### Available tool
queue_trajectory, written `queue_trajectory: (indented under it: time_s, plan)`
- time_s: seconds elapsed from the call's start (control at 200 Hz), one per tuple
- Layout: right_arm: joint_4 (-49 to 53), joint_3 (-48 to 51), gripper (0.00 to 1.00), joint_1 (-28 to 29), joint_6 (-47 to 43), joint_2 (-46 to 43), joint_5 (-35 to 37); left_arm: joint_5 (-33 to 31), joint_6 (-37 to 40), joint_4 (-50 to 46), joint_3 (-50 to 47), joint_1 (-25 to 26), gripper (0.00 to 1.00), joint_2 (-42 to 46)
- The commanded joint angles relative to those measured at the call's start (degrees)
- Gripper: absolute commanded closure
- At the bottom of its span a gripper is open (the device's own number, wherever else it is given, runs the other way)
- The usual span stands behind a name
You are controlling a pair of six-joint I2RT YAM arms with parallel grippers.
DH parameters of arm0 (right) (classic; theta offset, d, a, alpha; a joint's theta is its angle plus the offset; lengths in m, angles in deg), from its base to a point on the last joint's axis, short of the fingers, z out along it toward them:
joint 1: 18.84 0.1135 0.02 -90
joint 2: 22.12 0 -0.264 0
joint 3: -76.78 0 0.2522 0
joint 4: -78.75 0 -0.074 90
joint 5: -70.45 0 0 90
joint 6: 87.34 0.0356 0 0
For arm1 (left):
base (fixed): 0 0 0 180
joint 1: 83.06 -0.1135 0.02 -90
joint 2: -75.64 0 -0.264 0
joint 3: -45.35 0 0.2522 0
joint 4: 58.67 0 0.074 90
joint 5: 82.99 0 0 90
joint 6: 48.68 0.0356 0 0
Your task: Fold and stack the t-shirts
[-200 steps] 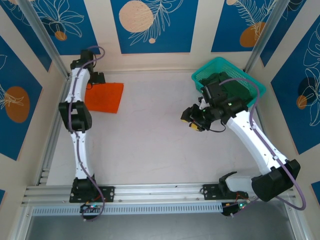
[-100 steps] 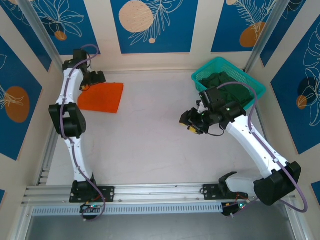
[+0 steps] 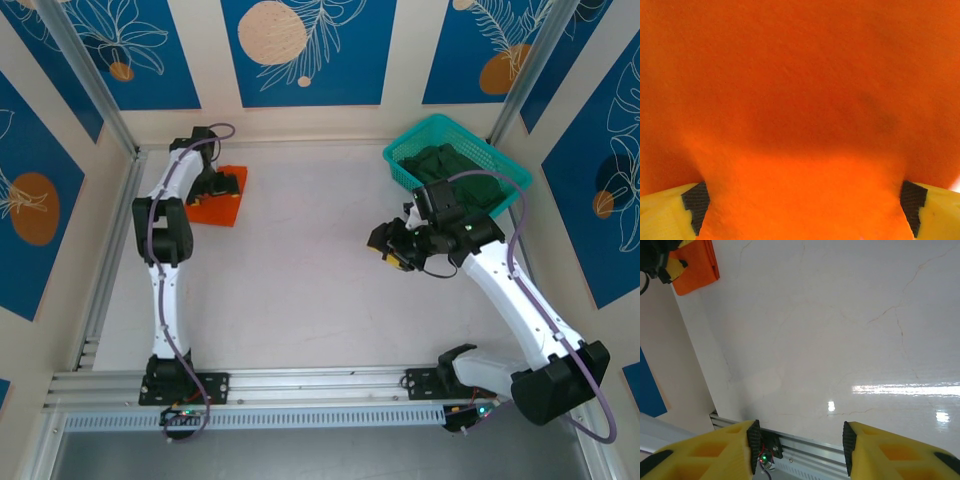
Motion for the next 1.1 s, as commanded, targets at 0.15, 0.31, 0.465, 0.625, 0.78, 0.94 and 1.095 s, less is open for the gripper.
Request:
queue_trajectory:
  time_s: [0.15, 0.31, 0.465, 0.625, 0.78, 0.94, 1.095]
  plan:
    - [2.2, 1.3, 0.50, -1.4, -0.9, -3.3, -1.2, -5.6, -2.2, -4.6, 7.6, -2.8, 0.00, -6.5]
    - [2.4, 1.9, 0.50, -1.9, -0.4, -4.0, -1.3, -4.4, -2.4, -4.9, 11.7, -4.3, 0.01, -9.3]
    - [2.5, 2.1, 0.50, -1.9, -0.1, -4.0, -1.6, -2.7, -4.6, -4.9, 14.0, -6.0, 0.00, -11.1]
    - [2.0, 2.0, 0.50, -1.9, -0.6, -4.1, -1.0, -1.3, -3.6, -4.9, 15.1, -6.2, 0.00, -10.1]
    - [2.3, 1.1, 0.46, -2.0, -2.4, -4.4, 5.6, 1.6, -2.9, -5.0, 13.9, -5.5, 0.00, -4.4]
    - [1.5, 1.6, 0.32, -2.5, -5.7, -6.4, 19.0, 2.1, -4.3, -3.5, 6.9, -4.4, 0.00, 7.7]
    - [-1.3, 5.3, 0.02, -3.4, -9.4, -9.5, 30.5, 2.6, -5.2, 5.1, -9.3, -1.6, 0.00, 24.6]
